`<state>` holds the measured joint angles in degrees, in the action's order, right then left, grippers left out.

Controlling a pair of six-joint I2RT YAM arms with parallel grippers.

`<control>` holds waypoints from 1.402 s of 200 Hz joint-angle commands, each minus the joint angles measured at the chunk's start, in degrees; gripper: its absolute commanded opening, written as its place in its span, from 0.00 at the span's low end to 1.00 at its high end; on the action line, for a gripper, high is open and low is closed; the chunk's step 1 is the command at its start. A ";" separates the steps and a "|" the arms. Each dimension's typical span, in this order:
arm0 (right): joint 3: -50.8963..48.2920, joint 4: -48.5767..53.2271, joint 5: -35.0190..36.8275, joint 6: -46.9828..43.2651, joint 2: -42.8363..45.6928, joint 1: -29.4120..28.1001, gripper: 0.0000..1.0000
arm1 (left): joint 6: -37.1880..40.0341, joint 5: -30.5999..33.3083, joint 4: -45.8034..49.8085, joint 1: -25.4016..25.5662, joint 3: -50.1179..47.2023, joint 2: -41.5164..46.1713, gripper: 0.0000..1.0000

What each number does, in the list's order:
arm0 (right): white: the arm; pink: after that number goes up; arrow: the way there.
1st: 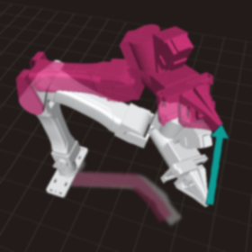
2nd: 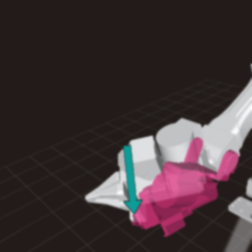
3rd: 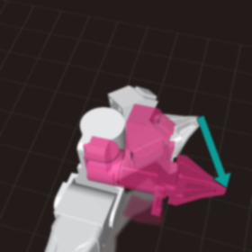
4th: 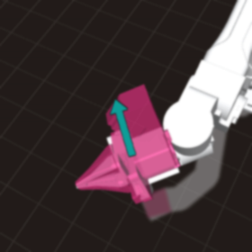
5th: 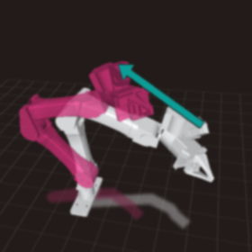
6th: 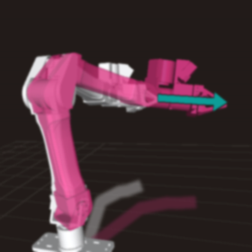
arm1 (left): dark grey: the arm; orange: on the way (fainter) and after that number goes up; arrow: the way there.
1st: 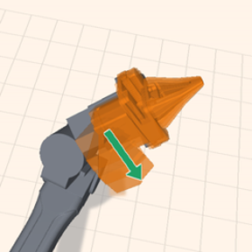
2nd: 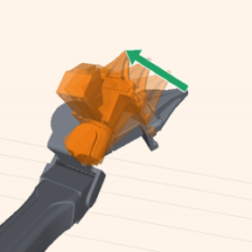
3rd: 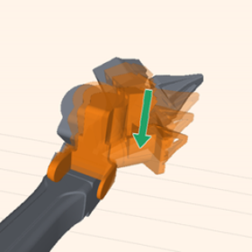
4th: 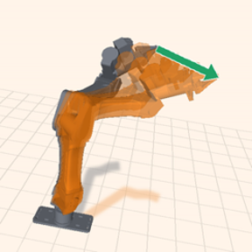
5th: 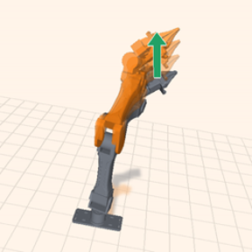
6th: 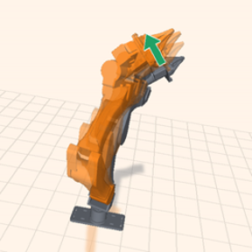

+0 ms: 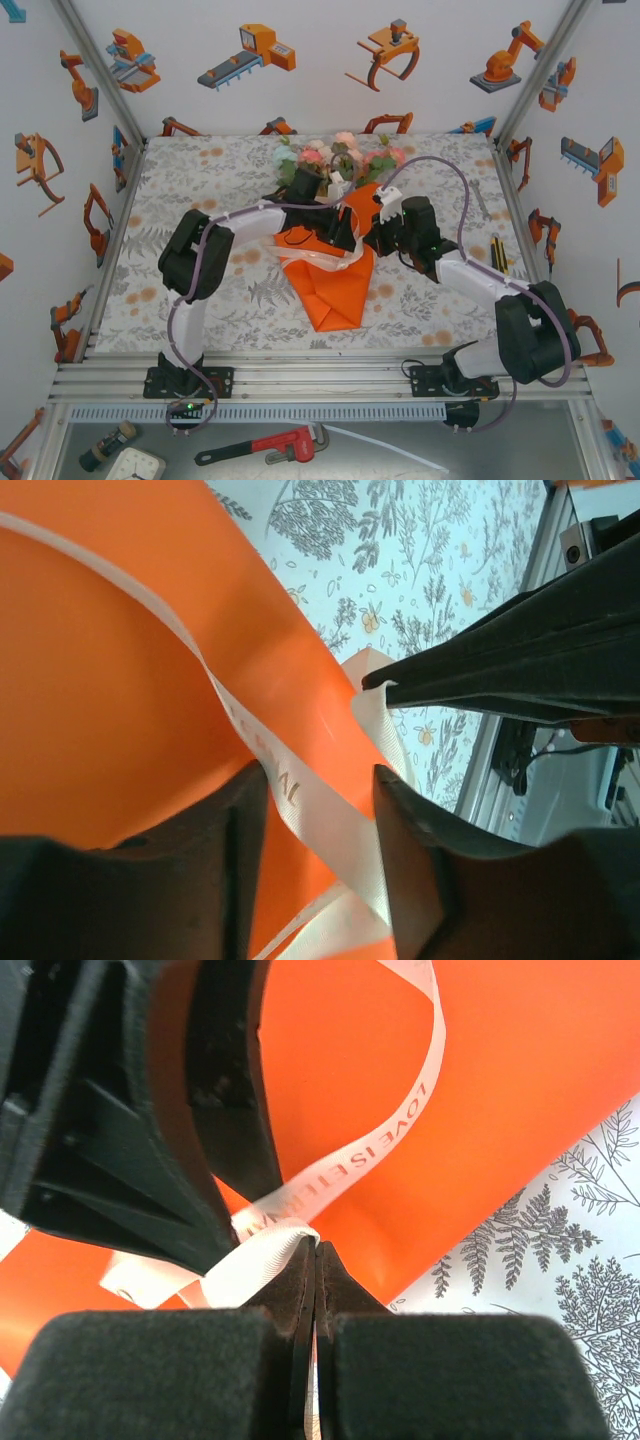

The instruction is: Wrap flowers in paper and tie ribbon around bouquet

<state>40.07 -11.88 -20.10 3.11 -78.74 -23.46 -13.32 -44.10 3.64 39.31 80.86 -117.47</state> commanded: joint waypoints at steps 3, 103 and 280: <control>-0.44 -2.80 -0.50 0.49 -0.31 -0.36 0.00 | 0.33 3.81 -3.92 -0.66 -1.38 4.94 0.52; -0.56 -6.00 -2.66 4.59 -0.33 -0.35 0.00 | 4.65 20.39 -3.53 2.71 -7.57 13.74 0.74; -9.75 4.33 28.74 63.77 17.76 -11.97 0.16 | 6.82 24.23 -7.25 5.53 -7.50 11.59 0.01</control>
<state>32.86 -9.21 -0.99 46.44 -59.90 -31.24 -5.74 -20.12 -4.14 45.01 71.26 -106.26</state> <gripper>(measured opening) 0.179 0.013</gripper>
